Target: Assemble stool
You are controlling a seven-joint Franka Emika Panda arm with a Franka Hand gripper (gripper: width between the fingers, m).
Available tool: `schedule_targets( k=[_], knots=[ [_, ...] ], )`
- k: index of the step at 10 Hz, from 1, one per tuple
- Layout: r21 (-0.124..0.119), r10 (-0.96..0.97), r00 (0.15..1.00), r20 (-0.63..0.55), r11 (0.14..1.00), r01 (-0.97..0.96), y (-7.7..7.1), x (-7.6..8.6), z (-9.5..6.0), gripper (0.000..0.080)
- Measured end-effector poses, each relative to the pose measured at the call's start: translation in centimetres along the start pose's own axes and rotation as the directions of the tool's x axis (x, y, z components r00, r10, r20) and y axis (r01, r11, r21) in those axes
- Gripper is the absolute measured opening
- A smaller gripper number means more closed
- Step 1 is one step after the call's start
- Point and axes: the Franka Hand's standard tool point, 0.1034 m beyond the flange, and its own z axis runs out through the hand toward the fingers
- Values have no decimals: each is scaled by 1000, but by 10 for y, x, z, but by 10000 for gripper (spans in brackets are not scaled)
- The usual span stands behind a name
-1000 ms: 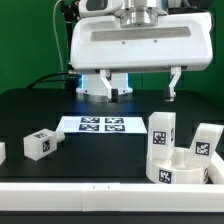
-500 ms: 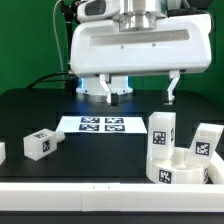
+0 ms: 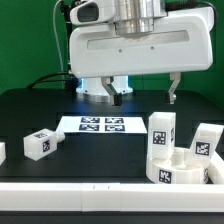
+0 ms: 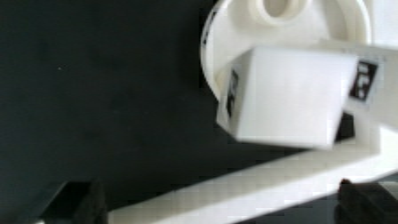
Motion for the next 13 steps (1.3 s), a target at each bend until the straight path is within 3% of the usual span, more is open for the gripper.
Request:
schedule_targets(
  k=[2,3,7,13],
  knots=[
    [-30,116,993,0,993,-116,-9,-4,8,649],
    [-34,127,992,1,991,-127,-10,-1,13,649],
    [-32,115,993,2,993,-115,-8,0,15,649],
    [-49,70,997,6,996,-70,-16,-9,34,646]
  ],
)
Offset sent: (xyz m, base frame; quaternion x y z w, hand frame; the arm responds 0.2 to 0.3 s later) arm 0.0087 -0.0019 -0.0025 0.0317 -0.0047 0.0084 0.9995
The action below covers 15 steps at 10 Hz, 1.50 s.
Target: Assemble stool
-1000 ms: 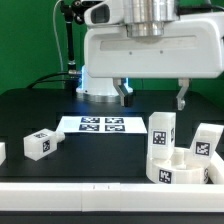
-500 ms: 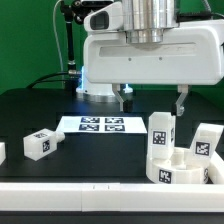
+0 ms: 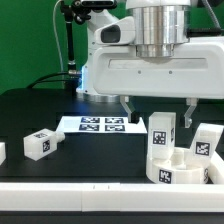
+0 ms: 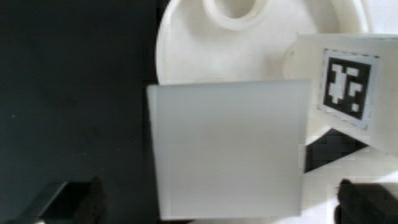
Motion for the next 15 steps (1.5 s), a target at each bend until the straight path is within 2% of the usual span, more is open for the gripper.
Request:
schedule_targets(
  k=[1,2,3,4,8,12,13,15],
  knots=[
    [0,-2,1000,0,1000,2,1,1,0,646],
    [0,-7,1000,0,1000,7,2,1,0,464],
    [1,-8,1000,0,1000,8,2,1,0,464],
    [1,-8,1000,0,1000,8,2,1,0,331],
    [1,15,1000,0,1000,-15,2,1,0,331],
    [11,276,961,8,961,-276,0,0,1,333],
    [18,445,896,14,895,-445,-1,-1,1,333],
    [27,644,764,33,764,-645,-3,-2,2,333]
  ],
)
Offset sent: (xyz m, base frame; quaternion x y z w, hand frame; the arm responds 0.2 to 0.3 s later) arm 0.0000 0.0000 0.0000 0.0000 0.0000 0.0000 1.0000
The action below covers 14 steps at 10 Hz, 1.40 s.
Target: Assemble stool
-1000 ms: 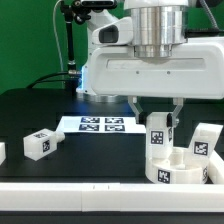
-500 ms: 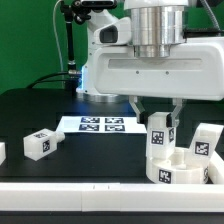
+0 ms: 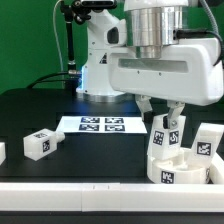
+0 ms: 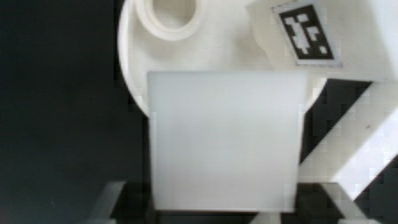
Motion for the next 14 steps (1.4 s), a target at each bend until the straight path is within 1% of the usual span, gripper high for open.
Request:
schedule_targets(
  k=[2,3,4,5,6,8,10,11,12,14],
  knots=[
    [12,257,966,33,966,-258,0,-1,1,333],
    [15,305,951,44,952,-306,0,0,1,333],
    [17,424,903,66,905,-426,-1,-1,1,333],
    [15,487,870,76,872,-489,-1,-2,1,333],
    [14,578,812,83,814,-581,-3,-3,2,333],
    [-2,678,730,84,733,-681,-3,-3,1,333],
    [-16,793,604,82,607,-795,-4,-5,1,333],
    [-18,807,585,82,588,-809,-4,-5,1,333],
    [-21,850,519,88,523,-852,-5,-5,1,333],
    [-31,872,477,105,483,-875,-6,-8,1,333]
  ],
)
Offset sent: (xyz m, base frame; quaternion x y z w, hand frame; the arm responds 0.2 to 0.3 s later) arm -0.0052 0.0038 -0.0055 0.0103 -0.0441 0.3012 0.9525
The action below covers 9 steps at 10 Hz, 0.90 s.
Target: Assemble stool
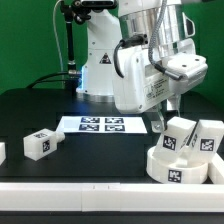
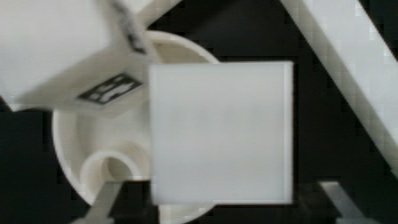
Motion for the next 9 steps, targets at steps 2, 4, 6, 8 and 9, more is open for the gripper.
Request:
schedule_targets(
  k=[2,4,6,8,9],
  knots=[
    [-5,12,1000,13,1000,-12,2,-3,1,333],
    [-4,-20,1000,18,1000,20,3,-5,-3,563],
    [14,-105,994,38,994,105,0,-13,-18,634],
    [25,-175,983,50,984,174,-1,-17,-24,645],
    [28,-258,965,45,966,257,-1,-16,-23,649]
  ],
)
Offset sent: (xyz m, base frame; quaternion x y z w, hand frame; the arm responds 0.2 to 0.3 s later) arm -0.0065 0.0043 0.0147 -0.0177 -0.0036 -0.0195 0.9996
